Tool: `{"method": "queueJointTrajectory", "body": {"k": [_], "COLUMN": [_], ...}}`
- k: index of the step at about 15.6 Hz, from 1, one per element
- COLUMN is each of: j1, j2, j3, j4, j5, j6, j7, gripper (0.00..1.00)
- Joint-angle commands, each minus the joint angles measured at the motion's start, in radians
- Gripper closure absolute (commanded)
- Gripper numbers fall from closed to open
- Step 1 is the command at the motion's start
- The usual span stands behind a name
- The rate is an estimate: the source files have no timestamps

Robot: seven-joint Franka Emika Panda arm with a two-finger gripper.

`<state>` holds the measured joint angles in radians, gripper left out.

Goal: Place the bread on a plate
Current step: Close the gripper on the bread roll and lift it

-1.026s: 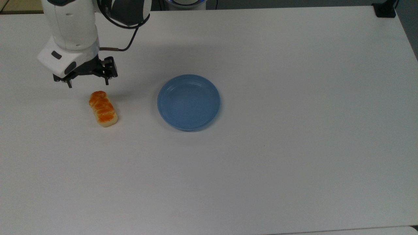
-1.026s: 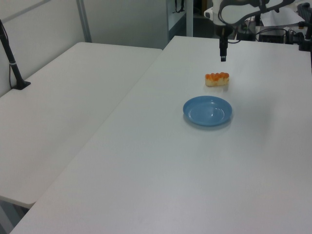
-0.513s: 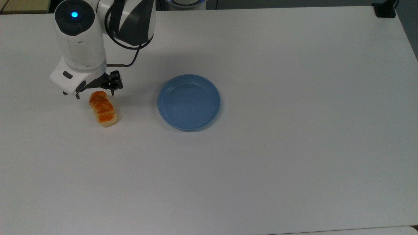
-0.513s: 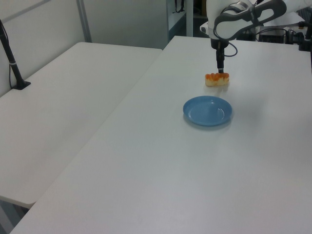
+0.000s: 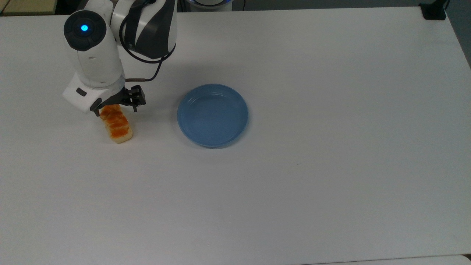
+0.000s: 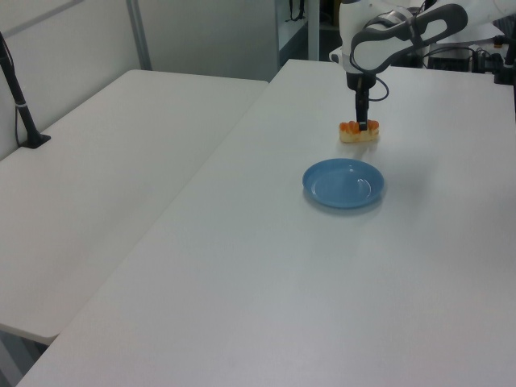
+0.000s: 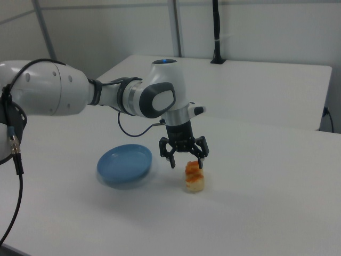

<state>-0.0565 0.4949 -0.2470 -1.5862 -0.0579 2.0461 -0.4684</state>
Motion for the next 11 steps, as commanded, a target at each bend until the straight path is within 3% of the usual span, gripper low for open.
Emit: {"method": "queueJointTrajectory", "body": {"k": [1, 4, 11], "j1": [-0.014, -0.016, -0.028], "j2": [-0.006, 0.008, 0.024], "j3": [0.006, 0.006, 0.006], "j4": [-0.006, -0.026, -0.031], "j5": [0.072, 0.072, 0.066], "j6": [0.043, 0.133, 0.143], "j7": [-0.019, -0.029, -0.036], "gripper": [0.00, 0.00, 0.00]}}
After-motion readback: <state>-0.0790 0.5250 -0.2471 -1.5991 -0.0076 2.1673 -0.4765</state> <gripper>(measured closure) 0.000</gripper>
